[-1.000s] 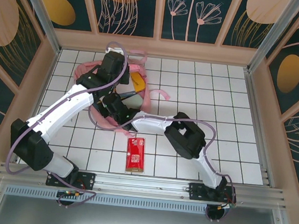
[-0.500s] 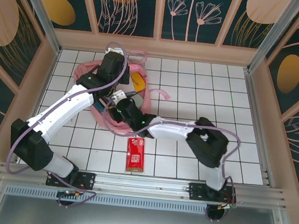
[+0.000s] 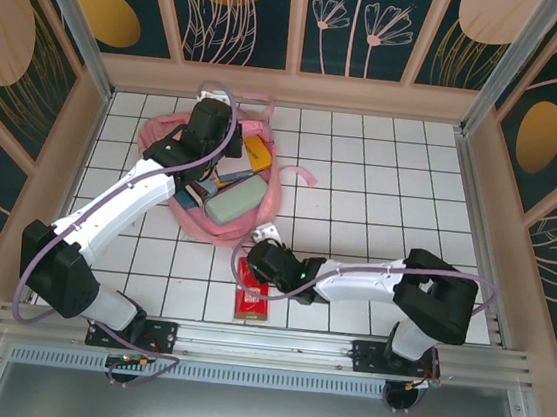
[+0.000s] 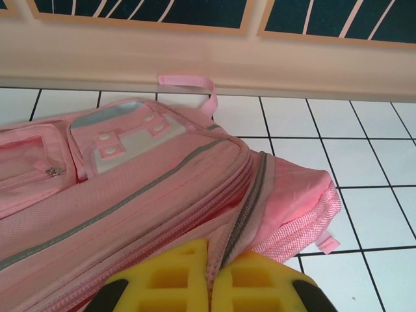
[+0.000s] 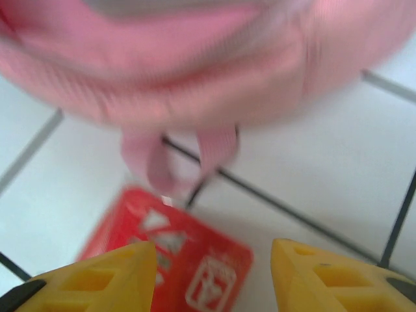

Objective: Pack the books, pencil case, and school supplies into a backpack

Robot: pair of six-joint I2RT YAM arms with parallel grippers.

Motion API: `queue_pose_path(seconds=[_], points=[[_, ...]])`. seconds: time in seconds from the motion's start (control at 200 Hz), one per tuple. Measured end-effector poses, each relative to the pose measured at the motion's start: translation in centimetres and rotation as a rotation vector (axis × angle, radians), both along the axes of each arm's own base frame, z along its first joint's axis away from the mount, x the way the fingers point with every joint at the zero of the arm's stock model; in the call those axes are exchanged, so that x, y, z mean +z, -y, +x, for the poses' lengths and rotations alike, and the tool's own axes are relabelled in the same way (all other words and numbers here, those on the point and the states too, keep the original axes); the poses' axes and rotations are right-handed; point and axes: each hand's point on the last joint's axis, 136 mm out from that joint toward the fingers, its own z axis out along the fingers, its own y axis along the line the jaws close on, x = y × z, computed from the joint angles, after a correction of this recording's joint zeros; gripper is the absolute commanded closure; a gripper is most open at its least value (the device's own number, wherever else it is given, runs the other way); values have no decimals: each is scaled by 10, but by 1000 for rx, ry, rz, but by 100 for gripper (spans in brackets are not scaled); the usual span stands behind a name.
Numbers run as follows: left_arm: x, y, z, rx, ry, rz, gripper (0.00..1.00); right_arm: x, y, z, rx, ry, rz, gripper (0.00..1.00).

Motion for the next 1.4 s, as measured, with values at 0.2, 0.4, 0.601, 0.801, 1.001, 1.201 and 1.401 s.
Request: queue_pose_path(seconds=[0.2,0.4,0.601,0.801,1.001,1.201,1.401], points=[[-3,1,-1,-7,-6,-7,100,-18,17,-10,-63,-33,-36,50],[-4,2,-1,-11,-10,-12,100,-29,29,1,-141,-12,-68,50],[-4,2,-1,-11,-10,-12,100,-29,54,37,-279,20,-80,51],[-5,1,-1,-9,-11,-11,100,-28,102,86,-442,47,-124,51],[-5,1,0,-8,-11,-13,100,-23,121,101,-456,60,-184,49],[-5,1,0,-11,-13,-15,100,-2,117,91,-412,25,-131,34],[-6,2,-1,-17,-15,-18,100,0,122,65,-392,-64,-36,19]])
